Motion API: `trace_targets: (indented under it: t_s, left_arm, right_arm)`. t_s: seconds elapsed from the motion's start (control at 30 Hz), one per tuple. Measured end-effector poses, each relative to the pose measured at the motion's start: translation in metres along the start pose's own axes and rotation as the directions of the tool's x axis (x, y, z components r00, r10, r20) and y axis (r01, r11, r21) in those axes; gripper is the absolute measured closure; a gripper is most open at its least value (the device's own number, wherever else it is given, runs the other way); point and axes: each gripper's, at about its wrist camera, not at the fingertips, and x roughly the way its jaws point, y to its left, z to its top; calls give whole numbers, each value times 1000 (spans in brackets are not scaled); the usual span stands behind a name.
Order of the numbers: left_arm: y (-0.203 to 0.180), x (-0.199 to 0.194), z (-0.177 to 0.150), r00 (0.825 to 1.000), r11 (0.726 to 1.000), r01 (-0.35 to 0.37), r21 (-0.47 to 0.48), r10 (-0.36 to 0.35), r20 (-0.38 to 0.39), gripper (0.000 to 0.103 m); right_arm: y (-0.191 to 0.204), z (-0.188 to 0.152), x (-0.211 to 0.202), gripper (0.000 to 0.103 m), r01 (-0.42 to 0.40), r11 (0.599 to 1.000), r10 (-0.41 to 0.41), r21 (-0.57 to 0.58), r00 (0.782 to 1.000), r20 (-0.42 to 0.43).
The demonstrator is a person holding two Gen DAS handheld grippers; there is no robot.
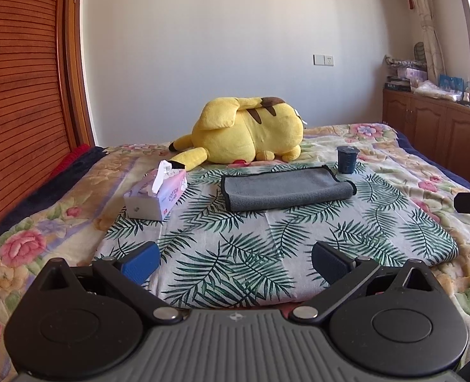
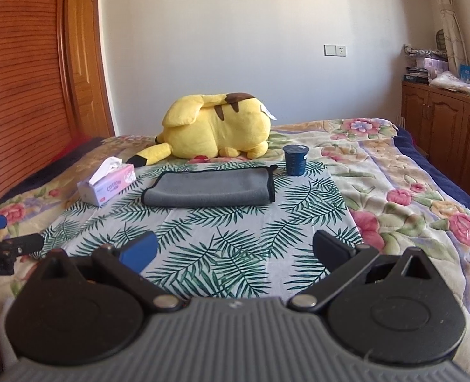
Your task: Fold towel
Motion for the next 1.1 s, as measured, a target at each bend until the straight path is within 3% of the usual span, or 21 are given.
trace_targets:
  t_s: [0.37, 1.1]
  left_arm:
    - [6, -9, 5, 997, 1000, -9, -23, 11, 73, 17]
    - [8, -12, 6, 995, 999, -19, -29, 21, 94, 17]
  right_arm:
    - [3, 0, -7, 0, 29, 999, -27, -29, 998, 60]
    - [2, 1, -14, 0, 52, 998, -48, -38, 993, 111]
